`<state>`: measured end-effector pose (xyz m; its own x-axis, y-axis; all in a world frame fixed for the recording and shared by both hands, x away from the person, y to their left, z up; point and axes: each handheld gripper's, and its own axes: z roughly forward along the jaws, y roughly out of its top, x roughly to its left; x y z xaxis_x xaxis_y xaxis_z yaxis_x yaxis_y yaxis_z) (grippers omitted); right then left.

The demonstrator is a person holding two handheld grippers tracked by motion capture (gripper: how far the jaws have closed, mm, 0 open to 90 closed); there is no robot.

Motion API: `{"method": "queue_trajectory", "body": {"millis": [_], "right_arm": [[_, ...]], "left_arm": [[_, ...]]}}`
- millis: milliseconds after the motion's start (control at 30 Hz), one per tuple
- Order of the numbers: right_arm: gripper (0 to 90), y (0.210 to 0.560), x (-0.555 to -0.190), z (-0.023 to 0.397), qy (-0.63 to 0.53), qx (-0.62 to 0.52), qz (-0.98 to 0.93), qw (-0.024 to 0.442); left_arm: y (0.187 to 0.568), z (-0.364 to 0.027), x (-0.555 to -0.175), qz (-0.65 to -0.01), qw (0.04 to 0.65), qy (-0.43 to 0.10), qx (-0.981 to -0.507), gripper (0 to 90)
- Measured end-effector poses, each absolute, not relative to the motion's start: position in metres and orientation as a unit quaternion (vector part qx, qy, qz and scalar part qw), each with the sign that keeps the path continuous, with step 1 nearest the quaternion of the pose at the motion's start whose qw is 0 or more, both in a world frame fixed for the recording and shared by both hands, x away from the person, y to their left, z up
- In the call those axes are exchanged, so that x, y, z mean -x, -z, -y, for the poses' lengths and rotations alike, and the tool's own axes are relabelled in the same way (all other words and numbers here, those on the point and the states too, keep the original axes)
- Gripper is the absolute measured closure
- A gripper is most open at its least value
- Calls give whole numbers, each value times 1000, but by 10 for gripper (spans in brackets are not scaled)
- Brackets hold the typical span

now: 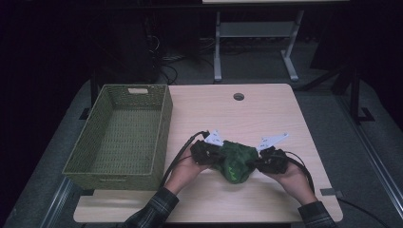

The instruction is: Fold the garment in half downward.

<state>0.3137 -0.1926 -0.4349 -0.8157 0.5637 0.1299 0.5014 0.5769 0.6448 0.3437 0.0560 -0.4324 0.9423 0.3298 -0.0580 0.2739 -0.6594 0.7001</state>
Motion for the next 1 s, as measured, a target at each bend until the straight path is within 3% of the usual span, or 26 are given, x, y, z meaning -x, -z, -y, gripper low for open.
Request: {"method": "queue_trajectory", "body": {"millis": [633, 1000], "right_arm": [[899, 459, -304, 185, -314, -290, -904, 27], [898, 425, -299, 202, -375, -291, -879, 43]], "left_arm": [[458, -60, -331, -169, 350, -41, -920, 897], [432, -73, -320, -168, 386, -25, -907, 895]]}}
